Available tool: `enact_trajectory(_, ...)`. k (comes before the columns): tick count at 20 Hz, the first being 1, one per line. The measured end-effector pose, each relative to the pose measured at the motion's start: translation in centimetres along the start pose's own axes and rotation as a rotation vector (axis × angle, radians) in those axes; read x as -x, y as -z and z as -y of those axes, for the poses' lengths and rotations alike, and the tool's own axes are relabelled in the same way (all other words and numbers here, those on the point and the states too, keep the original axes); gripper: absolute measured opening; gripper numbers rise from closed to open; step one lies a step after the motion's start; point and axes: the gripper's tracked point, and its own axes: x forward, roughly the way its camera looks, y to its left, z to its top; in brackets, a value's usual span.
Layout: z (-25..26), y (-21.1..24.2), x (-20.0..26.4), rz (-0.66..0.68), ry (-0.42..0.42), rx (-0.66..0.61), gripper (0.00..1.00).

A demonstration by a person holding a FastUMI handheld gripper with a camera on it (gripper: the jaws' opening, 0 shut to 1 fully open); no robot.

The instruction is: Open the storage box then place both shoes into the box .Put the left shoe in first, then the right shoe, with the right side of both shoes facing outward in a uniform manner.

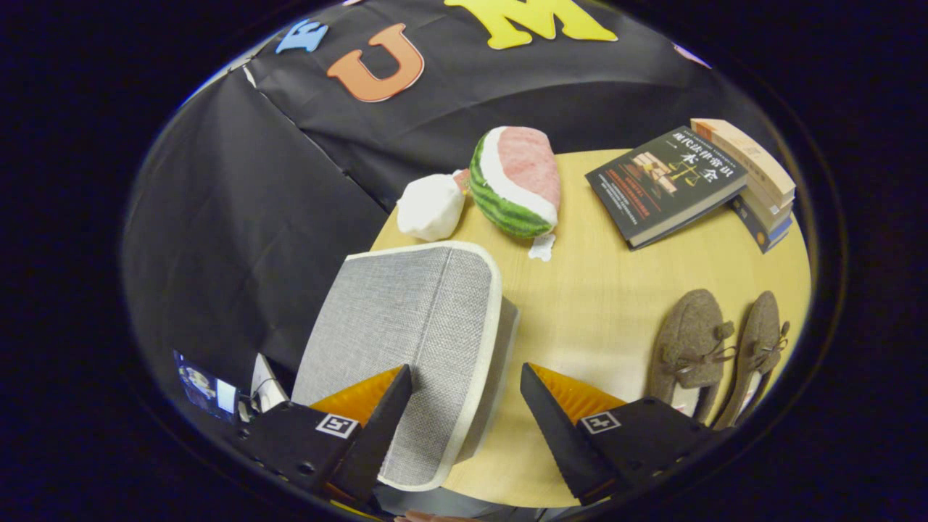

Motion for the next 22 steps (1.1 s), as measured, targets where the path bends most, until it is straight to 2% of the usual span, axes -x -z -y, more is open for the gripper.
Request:
enact_trajectory(1,-0.1,0.1,-0.3,-0.019,-0.019,-0.012,0.96)
enact_trajectory(4,-1.0,0.3,-0.7,-0.067,-0.091,-0.099,0.77)
enact_trajectory(6,-1.2,0.3,-0.6,-0.082,-0.112,-0.155,0.56)
enact_trajectory(7,-1.3,0.3,-0.6,-0.083,-0.126,-0.167,0.56)
enact_trajectory(8,-1.2,0.4,-0.4,-0.087,-0.129,-0.170,0.45)
enact_trajectory(10,-2.5,0.3,-0.1,-0.104,-0.193,-0.202,0.24)
enact_trajectory(12,-2.4,0.2,0.1,-0.123,-0.191,-0.226,0.04)
enact_trajectory(15,-3.2,-0.1,1.1,-0.133,-0.182,-0.212,0.01)
enact_trajectory(19,-6.4,-2.1,4.5,-0.111,-0.237,-0.223,0.00)
enact_trajectory(22,-8.9,-3.5,6.1,-0.099,-0.224,-0.139,0.01)
